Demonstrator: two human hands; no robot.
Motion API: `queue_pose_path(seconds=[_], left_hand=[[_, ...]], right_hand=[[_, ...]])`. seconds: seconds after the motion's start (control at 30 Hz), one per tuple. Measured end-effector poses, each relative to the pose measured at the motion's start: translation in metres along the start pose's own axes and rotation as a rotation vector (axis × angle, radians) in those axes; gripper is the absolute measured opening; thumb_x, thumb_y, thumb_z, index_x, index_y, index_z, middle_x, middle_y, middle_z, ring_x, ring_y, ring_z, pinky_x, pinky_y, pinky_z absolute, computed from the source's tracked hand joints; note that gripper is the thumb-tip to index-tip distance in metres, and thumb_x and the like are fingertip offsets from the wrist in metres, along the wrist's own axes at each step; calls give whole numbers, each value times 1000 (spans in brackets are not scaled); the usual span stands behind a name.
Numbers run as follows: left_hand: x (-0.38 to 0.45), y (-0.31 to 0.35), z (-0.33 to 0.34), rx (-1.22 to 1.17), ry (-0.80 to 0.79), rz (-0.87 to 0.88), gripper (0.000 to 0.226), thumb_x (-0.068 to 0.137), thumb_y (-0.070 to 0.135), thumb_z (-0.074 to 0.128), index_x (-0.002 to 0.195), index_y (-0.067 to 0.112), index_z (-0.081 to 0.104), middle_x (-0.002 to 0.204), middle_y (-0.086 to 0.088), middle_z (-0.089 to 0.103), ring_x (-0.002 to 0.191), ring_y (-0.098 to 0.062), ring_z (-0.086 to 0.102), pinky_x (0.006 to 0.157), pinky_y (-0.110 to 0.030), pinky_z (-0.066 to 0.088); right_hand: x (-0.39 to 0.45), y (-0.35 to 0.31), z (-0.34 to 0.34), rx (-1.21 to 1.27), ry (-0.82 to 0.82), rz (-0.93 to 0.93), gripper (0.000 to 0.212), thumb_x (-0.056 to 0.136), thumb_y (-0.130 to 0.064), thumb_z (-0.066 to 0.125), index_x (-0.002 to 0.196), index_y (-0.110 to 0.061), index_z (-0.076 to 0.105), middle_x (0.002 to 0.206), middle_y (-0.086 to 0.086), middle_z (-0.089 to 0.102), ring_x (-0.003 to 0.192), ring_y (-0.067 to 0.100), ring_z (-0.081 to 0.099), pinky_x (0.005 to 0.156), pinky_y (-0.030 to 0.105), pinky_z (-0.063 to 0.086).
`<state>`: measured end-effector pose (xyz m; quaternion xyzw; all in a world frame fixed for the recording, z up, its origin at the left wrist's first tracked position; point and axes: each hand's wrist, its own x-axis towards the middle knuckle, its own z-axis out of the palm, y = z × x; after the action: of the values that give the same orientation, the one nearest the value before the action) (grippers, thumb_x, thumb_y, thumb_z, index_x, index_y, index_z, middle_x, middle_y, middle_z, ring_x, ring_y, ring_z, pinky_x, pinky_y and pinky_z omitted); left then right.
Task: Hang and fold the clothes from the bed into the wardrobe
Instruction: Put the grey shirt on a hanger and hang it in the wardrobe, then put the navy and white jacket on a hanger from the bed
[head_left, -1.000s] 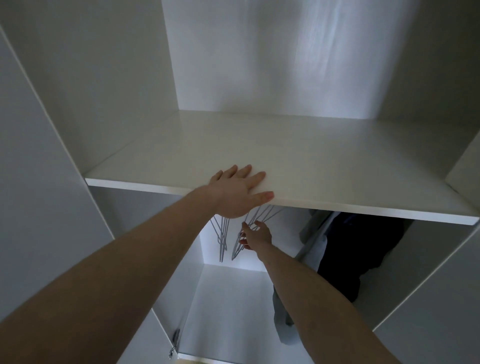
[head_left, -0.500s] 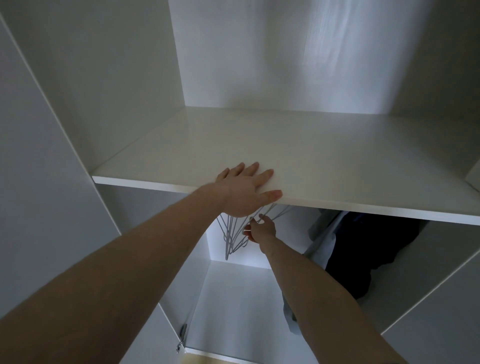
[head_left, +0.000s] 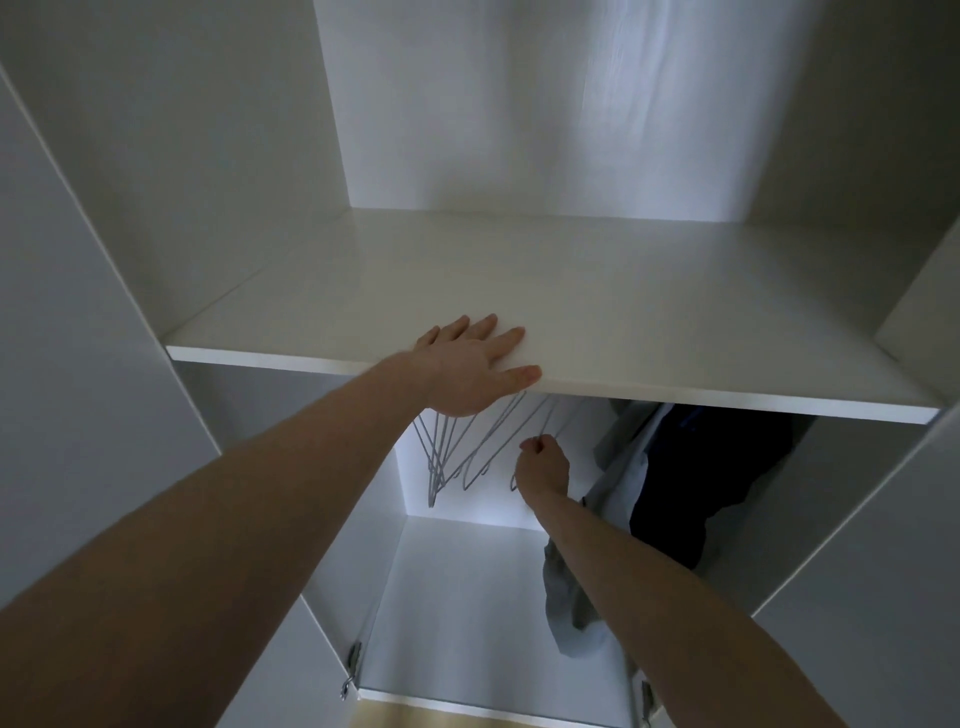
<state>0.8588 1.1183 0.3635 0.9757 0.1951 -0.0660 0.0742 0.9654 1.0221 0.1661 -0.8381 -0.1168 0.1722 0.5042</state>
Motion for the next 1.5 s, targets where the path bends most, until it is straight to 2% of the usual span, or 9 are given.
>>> queue_pose_path(seconds=[0.2,0.37,0.53,0.73,0.87,1.03,1.2,1.33,1.5], left_hand=[[-6,6,-1,-30,21,0,82,92,80,22,162,41,9,173,1,-2,158,-27,-5,127,-52,-3],[-8,5,-4,83,-3,35,75,97,71,16,163,40,1,172,-2,-8,158,-31,-7,127,-54,1],[-12,9,1,73,80,19,76,97,76,18,163,39,5,173,1,0,158,-30,1,127,-51,4],[-19,5,16,145,260,107,88,88,79,1,162,36,22,171,-2,16,156,-31,16,126,-50,14],[-26,4,35,-38,543,180,59,106,57,30,154,26,44,163,-6,38,148,-30,36,123,-47,20],[-60,3,79,-372,796,542,38,101,38,51,134,22,60,146,1,53,137,-22,47,123,-44,26],[-103,5,161,-607,474,598,34,97,23,65,130,27,60,137,11,56,128,-10,51,109,-9,30],[-127,6,215,-647,146,650,49,92,19,72,137,26,54,138,14,53,125,-6,51,105,-24,45],[-161,26,251,-576,-111,747,61,94,27,71,148,36,42,150,17,44,136,-6,43,111,-30,40]], right_hand=[[-19,-4,-36,82,0,-40,36,105,-4,33,113,-11,67,98,13,65,71,25,60,59,34,55],[-35,-5,-61,181,-33,-53,34,107,-5,36,113,-4,69,68,6,52,52,17,46,47,29,45],[-72,4,-90,239,-83,-9,29,106,-5,44,116,4,69,64,6,47,51,15,41,41,24,38],[-134,12,-128,240,-198,16,25,102,-9,61,123,2,67,69,5,54,58,12,50,54,19,43],[-180,21,-154,230,-265,49,19,102,-5,59,121,-4,65,65,1,63,52,7,60,52,17,50],[-245,49,-188,116,-309,84,21,103,-10,54,112,-19,71,68,-2,68,61,12,63,58,26,52],[-321,80,-198,125,-183,138,26,106,-6,48,114,-18,70,73,1,66,64,14,59,56,28,52],[-396,108,-190,68,-57,179,27,108,-14,46,108,-20,73,66,4,51,61,19,48,56,32,50],[-513,132,-186,68,104,256,29,104,-44,49,101,-30,75,61,-3,44,56,21,44,57,36,49]])
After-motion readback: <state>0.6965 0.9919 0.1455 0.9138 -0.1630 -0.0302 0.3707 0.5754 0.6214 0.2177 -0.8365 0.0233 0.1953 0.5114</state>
